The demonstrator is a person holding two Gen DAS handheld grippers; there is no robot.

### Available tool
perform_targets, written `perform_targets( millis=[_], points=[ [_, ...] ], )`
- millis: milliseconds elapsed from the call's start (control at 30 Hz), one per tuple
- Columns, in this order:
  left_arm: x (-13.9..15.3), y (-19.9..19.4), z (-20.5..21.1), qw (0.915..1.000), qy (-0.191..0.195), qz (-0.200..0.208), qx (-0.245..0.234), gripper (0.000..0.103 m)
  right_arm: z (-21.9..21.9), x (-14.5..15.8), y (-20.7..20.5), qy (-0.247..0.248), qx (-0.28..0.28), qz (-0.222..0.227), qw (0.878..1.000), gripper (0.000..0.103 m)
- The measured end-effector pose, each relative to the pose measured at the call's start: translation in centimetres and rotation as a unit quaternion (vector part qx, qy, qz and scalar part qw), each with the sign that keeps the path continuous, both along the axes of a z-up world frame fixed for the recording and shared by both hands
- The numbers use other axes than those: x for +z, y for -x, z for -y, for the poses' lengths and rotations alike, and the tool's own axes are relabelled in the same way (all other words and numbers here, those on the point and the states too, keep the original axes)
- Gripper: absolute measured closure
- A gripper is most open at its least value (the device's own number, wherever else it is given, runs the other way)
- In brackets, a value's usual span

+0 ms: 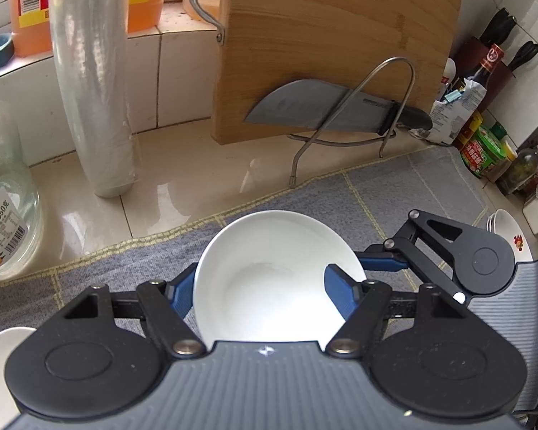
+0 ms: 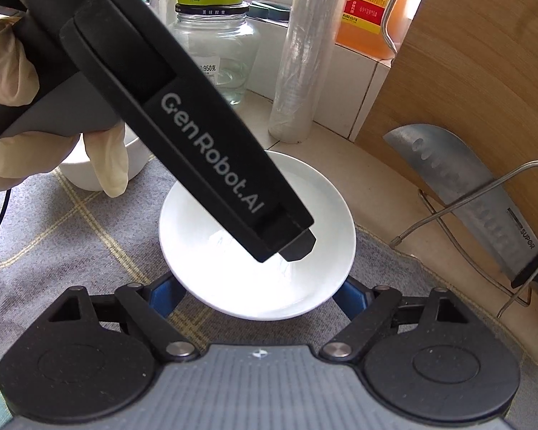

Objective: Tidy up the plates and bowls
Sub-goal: 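Hold the white bowl above the other bowl with the left tool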

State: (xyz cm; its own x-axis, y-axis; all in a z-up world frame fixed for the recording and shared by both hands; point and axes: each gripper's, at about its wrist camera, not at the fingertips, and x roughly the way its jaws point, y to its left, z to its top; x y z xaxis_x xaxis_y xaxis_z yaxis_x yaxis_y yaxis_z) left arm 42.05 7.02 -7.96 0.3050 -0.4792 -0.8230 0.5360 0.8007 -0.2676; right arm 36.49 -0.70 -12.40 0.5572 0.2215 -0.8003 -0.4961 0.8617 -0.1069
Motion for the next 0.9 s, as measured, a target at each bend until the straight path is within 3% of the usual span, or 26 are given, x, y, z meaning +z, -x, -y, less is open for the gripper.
perform_targets(
  millis=[467,900],
  points=[
    [3.4,3.6,-0.2,0.9994,0.002,0.034,-0.003,0.031,-0.5,2.8,3.7,0.008,0.006,0.034,0.999,0.013],
    [5.7,9.0,0.2,0.9985,0.003,0.055,-0.003,0.03,-0.5,5.5,9.7,0.004,0.009,0.053,0.999,0.013]
  ],
)
